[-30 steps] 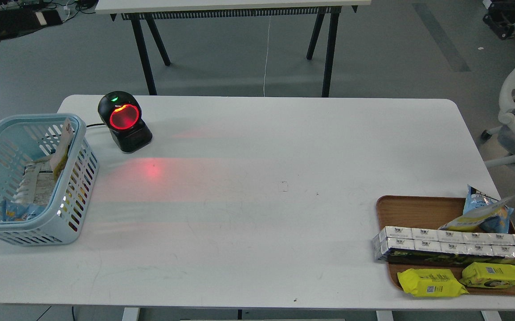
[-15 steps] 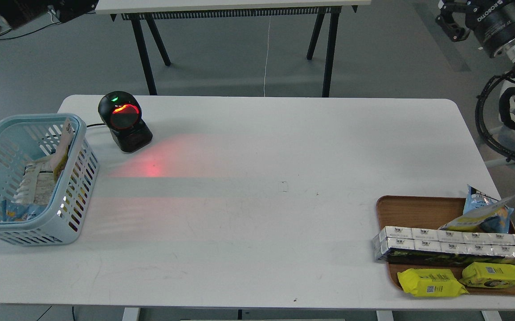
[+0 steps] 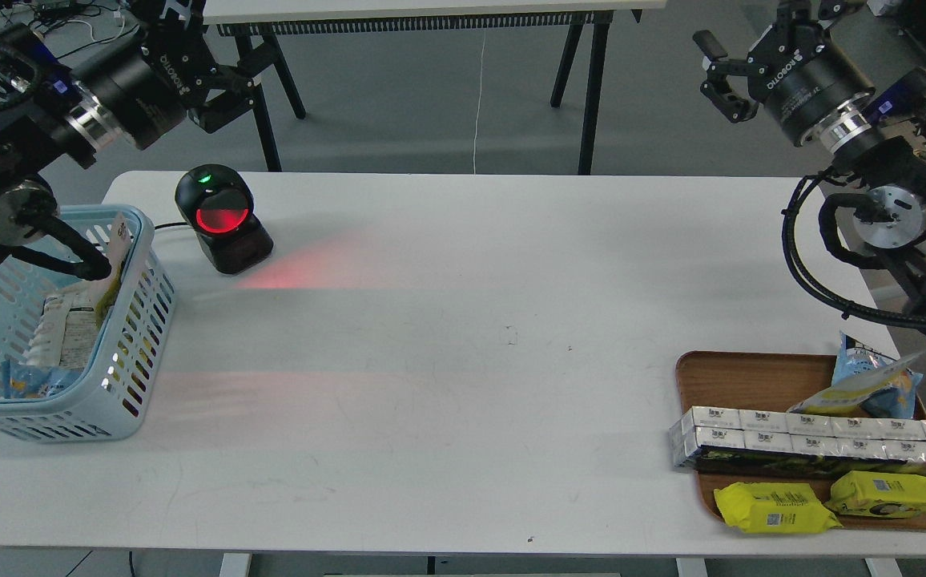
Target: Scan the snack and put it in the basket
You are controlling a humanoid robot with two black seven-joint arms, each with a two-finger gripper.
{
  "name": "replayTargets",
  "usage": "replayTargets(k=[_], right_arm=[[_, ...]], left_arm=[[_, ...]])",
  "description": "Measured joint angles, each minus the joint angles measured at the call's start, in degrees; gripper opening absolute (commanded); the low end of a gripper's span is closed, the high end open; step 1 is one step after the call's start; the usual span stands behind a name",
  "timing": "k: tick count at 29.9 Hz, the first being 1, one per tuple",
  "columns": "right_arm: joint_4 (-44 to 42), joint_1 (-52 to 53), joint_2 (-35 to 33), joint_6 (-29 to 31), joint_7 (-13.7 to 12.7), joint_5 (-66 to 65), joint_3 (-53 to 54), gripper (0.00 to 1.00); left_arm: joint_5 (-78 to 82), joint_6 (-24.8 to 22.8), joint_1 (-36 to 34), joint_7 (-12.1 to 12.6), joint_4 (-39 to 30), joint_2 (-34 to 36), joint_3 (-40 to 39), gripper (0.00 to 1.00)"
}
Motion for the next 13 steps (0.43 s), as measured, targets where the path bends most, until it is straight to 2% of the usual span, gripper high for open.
replayTargets(k=[13], right_arm=[[-0.2, -1.7, 1.4, 0.0, 0.0, 0.0, 0.0, 0.99]], left_arm=[[1.8, 0.0, 2.9, 0.0, -0.1, 0.1, 0.0, 0.99]])
